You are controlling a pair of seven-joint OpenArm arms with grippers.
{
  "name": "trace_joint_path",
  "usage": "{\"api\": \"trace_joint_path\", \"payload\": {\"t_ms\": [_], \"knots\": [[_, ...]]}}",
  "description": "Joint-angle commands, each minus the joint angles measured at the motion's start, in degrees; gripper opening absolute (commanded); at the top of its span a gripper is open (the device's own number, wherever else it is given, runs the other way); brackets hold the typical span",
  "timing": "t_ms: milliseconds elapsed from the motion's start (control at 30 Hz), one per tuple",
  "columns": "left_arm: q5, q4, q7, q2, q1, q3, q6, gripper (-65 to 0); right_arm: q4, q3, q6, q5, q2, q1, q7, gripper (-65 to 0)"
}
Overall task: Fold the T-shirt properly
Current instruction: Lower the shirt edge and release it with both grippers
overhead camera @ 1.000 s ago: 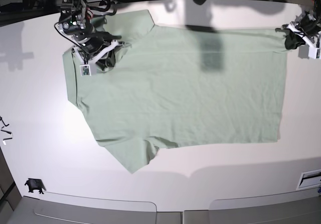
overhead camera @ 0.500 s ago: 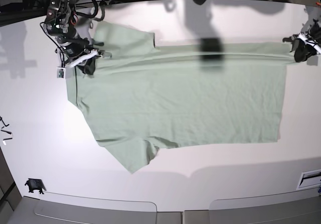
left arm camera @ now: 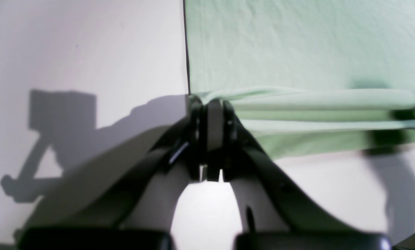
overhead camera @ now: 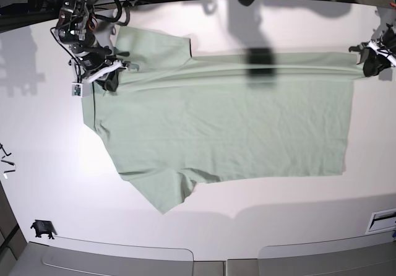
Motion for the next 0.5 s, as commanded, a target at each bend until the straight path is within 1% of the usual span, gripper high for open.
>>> {"api": "trace_joint_path", "payload": {"t_ms": [0,33,67,100,133,233,267,367,467], "knots": [[-0.7,0.9,-1.5,-1.3,-0.3,-0.6,0.0,-52.5,1.2,0.4,0.0,0.2,0.8,0.5,1.6,-57.7],[-0.7,0.9,-1.5,-1.3,-0.3,-0.6,0.0,-47.2,1.2,0.4,0.0,0.3,0.8,0.5,1.6,-50.0],[-0.7,0.9,-1.5,-1.3,-0.3,-0.6,0.0,-44.8,1.2,0.4,0.0,0.3,0.8,0.5,1.6,-43.0],[-0.7,0.9,-1.5,-1.3,-0.3,-0.6,0.0,-44.6,1.2,0.4,0.0,0.4,0.8,0.5,1.6,-37.6],[-0.7,0.9,-1.5,-1.3,-0.3,-0.6,0.0,-44.6,1.3,0.4,0.0,0.8,0.8,0.6,1.6,-34.3],[-0.7,0.9,-1.6,-1.3,-0.3,-0.6,0.0,-44.6,2.4,0.5,0.0,3.2,0.9,0.7,1.2,-33.6],[-0.7,0.9,-1.7,-1.3,-0.3,-0.6,0.0,-44.6,3.5,0.8,0.0,3.2,0.9,0.8,0.2,-33.6],[0.7,1.0,-2.8,-2.1,-0.3,-1.3,0.0,-44.6,9.3,3.1,0.0,3.2,0.9,0.8,-4.3,-33.6],[2.3,2.2,-3.7,-4.1,-0.3,-4.6,0.0,-44.6,16.0,7.5,0.3,2.7,1.0,0.5,-8.9,-33.6]]}}
